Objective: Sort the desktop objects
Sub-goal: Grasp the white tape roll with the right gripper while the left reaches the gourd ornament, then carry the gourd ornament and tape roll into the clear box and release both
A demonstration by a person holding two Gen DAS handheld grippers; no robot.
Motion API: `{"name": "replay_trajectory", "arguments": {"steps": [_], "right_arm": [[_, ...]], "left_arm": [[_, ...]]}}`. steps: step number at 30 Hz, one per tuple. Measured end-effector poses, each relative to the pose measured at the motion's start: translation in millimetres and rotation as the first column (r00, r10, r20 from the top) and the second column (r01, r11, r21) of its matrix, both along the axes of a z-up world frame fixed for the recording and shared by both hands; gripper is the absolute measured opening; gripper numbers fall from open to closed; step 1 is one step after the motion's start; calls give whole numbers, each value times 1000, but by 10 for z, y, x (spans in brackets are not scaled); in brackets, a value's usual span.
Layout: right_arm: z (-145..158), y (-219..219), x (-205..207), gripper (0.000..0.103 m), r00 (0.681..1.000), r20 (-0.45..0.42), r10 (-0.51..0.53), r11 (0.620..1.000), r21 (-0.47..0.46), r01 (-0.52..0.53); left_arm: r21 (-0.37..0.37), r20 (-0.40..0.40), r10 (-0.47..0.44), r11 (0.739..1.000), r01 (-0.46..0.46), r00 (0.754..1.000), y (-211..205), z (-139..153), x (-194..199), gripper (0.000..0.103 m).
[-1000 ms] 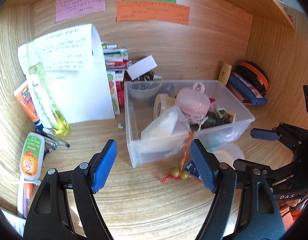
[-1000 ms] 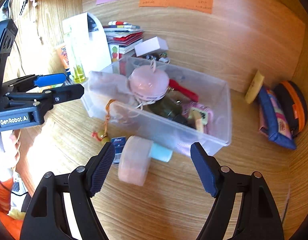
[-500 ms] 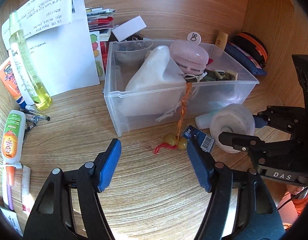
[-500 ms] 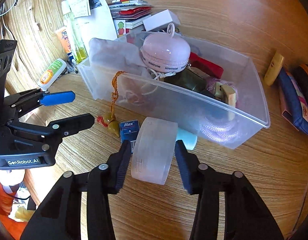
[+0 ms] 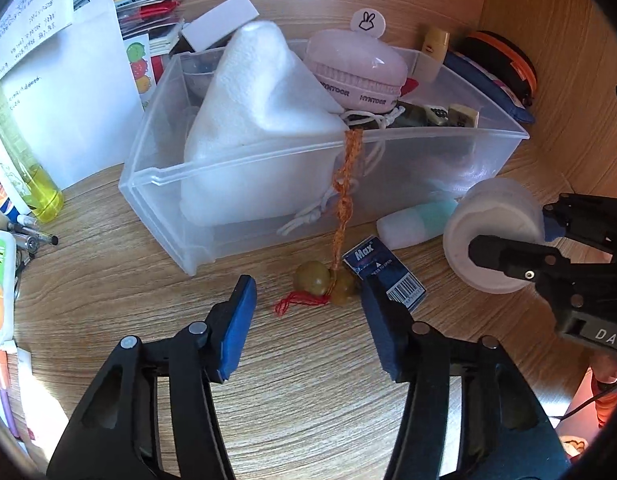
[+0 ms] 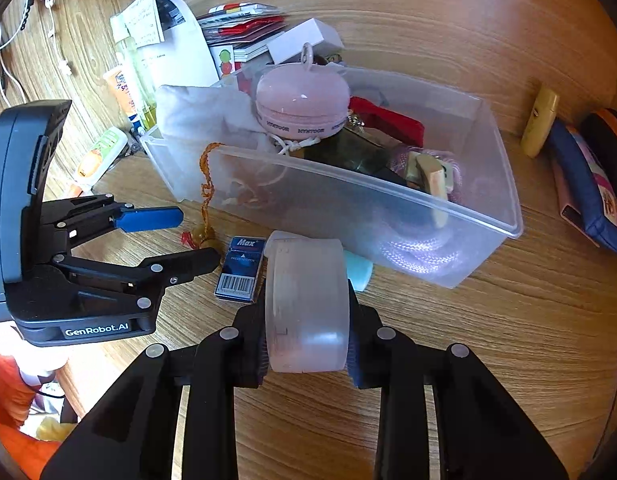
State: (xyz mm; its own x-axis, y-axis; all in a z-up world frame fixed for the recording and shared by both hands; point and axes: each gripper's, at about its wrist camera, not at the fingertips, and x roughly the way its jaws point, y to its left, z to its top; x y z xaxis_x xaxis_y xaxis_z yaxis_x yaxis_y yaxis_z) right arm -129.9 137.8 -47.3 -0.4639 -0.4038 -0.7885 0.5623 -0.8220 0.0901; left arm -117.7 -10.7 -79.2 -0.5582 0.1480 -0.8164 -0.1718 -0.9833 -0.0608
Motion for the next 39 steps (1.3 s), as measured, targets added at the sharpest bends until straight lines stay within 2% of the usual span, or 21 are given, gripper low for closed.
{"name": "replay_trajectory", "arguments": {"steps": [7,14,23,32,39], "right_arm": [[61,160,-5,27,999,-9,-31,999,-20,31],[77,218,17,27,999,-16,-40,999,-34,39],[135,285,19,27,998,-34,-61,996,-61,59],[239,405,46,27,995,-60,-81,994,-76,77],[411,468,56,27,990,-105,-92,991,-108,80]], "left_arm": [[-2,-10,0,1000,0,1000,76,2,-81,43],[-1,-2,-11,1000,11,1000,145,3,-162,41],[-11,-33,-13,1000,13,999,154,5,-123,41],[59,-104,-35,997,42,994,145,314,114,41],[81,-197,-51,994,68,979,166,660,230,41]]}}
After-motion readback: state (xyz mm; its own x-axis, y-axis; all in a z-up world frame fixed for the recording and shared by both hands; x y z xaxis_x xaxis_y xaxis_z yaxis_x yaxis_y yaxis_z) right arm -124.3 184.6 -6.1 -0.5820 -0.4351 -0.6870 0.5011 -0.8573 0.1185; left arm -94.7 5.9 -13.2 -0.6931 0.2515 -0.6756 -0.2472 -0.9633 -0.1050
